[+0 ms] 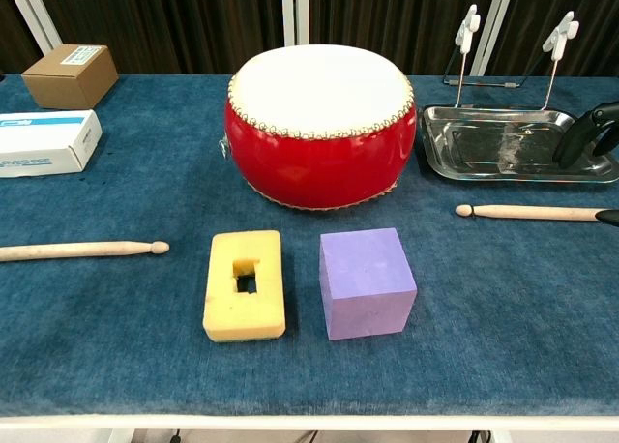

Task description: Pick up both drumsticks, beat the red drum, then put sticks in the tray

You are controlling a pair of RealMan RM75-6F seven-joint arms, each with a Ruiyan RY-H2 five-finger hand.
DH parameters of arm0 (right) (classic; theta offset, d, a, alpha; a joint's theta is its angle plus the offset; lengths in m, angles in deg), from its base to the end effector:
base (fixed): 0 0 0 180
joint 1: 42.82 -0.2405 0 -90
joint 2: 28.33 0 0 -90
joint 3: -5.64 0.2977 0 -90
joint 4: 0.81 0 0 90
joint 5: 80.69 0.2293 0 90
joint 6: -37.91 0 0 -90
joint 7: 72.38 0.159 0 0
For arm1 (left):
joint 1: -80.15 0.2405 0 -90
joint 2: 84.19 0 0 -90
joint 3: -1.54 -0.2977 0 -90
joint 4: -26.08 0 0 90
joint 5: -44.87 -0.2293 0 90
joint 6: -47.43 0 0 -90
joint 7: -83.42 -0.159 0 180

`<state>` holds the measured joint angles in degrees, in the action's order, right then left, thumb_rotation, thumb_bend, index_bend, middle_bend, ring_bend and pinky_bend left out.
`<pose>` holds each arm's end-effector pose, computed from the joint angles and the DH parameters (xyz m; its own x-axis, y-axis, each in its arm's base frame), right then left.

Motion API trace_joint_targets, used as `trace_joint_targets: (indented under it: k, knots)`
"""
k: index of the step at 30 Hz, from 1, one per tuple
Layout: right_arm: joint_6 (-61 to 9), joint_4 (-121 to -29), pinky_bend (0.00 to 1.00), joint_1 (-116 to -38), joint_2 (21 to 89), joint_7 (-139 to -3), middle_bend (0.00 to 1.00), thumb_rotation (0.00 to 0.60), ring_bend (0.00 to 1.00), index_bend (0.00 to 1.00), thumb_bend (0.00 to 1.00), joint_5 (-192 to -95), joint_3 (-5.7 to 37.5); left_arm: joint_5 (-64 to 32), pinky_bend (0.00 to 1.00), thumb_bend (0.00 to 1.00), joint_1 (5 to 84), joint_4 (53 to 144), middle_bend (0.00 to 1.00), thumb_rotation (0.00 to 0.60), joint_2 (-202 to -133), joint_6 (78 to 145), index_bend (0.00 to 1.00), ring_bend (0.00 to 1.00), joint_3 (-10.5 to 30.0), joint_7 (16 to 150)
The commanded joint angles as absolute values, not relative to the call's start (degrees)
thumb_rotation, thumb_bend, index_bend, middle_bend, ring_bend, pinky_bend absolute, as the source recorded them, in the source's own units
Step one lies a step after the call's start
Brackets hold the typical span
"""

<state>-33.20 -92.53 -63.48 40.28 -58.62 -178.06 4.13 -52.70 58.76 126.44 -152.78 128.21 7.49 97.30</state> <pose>-0.2821 -0.2579 0.0746 0.2432 -0.2998 0.9225 -0.9141 -0.3890 0.1146 -0.2129 0.2771 0.1114 0.0106 0.0937 0.9955 0.8745 -0.4837 0.0363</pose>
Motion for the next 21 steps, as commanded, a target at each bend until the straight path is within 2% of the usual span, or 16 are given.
trace_joint_targets:
  k: [1,6,11,13,21]
  knots:
    - [-33.25,-92.28,0.32,-63.68,40.43,-58.43,0.33,0.600,0.22,0.41,0.24,-177.89,4.29,-51.91,0.28,0.00,58.45,126.14,0.15,0.600,-152.98,127.62,0.12,0.15,7.44,97.03]
    - [-36.00,-92.14,0.32,-62.97,39.47,-57.07,0.33,0.600,0.22,0.41,0.24,-178.36,4.45,-49.02,0.29,0.00,58.41,125.85,0.15,0.600,-152.99,125.63,0.13,0.15,7.05,94.61]
    - [-40.49,-92.94,0.32,-61.13,36.08,-55.60,0.35,0.600,0.22,0.42,0.24,-179.38,4.19,-44.00,0.30,0.05,58.50,124.99,0.16,0.600,-153.30,121.47,0.21,0.15,5.99,88.00]
    - [-41.88,-93.39,0.32,-60.49,34.78,-54.88,0.35,0.600,0.22,0.43,0.24,-179.41,4.19,-41.88,0.30,0.10,58.33,124.88,0.19,0.600,-153.69,119.31,0.26,0.17,5.41,84.57]
    - [-45.57,-93.84,0.32,-58.89,32.78,-53.24,0.35,0.600,0.22,0.43,0.24,-179.23,4.90,-32.77,0.34,0.18,56.78,122.26,0.29,0.600,-159.49,111.70,0.32,0.26,3.51,67.55]
